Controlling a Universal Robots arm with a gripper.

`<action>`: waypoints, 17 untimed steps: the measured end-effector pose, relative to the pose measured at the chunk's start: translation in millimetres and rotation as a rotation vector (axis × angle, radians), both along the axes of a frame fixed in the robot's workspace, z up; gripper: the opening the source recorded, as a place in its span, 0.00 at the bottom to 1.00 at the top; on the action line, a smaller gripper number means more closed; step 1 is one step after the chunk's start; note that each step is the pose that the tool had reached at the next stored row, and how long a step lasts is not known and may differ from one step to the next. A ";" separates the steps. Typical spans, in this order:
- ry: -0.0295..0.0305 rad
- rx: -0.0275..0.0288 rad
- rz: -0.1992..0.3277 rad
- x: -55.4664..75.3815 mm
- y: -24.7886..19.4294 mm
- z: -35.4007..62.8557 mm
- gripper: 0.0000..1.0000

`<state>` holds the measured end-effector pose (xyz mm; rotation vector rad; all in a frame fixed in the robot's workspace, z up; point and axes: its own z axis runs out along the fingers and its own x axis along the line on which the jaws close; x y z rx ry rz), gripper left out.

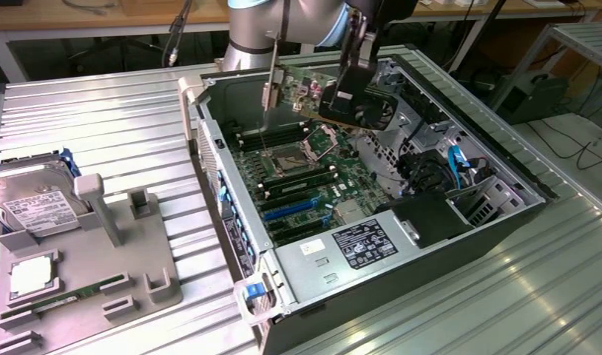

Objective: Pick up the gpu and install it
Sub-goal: 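Insert the gpu into the slot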

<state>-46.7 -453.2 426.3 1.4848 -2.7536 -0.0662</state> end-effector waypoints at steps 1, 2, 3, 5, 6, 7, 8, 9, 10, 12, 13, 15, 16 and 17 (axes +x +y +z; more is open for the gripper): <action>0.0000 0.0000 0.020 0.0 0.0 0.0 0.28; 0.0000 0.0000 0.040 0.0 0.0 0.0 0.28; 0.0000 0.0000 0.059 0.0 0.0 0.0 0.28; 0.0000 0.0000 0.094 0.0 0.0 0.0 0.28; 0.0000 0.0000 0.115 0.0 0.0 0.0 0.28; 0.0000 0.0000 0.134 0.0 0.0 0.0 0.28; 0.0000 0.0000 0.151 0.0 0.0 0.0 0.28; 0.0000 0.0000 0.170 0.0 0.0 0.0 0.28; 0.0000 0.0000 0.189 0.0 0.0 0.0 0.28; 0.0000 0.0000 0.226 0.0 0.0 0.0 0.28; -0.0001 0.0001 0.254 0.4 0.0 0.0 0.28; -0.0001 0.0009 0.276 1.0 0.0 0.0 0.28; -0.0019 0.0013 0.283 1.1 0.0 -0.2 0.28; -0.0045 0.0018 0.285 1.2 0.1 -0.4 0.28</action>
